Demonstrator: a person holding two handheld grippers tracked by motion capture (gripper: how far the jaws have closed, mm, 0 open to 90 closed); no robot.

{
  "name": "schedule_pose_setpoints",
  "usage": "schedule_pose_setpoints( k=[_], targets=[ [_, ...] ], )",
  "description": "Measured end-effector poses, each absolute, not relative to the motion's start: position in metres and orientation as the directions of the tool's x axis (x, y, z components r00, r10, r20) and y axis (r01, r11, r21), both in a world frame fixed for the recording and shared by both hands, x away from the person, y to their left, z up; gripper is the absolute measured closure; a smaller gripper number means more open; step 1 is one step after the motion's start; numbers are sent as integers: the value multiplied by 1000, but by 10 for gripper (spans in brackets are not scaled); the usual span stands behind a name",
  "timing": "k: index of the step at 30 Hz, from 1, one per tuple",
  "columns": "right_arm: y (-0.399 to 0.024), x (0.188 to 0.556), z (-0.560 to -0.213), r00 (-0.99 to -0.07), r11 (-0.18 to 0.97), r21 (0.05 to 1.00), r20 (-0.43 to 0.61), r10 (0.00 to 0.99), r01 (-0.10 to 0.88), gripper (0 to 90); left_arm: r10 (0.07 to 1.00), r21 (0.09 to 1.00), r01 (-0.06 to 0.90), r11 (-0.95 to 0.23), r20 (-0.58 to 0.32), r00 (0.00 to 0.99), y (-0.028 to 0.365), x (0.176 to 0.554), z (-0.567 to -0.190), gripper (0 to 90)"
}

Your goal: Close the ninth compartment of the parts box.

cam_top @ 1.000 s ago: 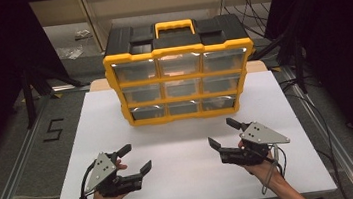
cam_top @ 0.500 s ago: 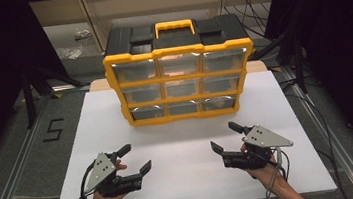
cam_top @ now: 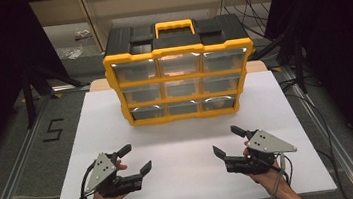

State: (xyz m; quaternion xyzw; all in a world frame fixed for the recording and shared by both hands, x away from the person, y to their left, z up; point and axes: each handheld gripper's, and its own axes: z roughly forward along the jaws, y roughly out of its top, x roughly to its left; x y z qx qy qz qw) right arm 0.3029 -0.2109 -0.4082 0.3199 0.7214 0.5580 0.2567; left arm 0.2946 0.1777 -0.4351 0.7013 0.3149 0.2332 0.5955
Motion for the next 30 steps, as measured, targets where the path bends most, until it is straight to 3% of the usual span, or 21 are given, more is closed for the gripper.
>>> schedule_pose_setpoints(
  k=[30],
  targets=[
    [-214, 300, -411, -664, 182, 969, -26, 747, 166, 170, 719, 982, 164, -95, -46, 693, 177, 295, -435, 161]
  ],
)
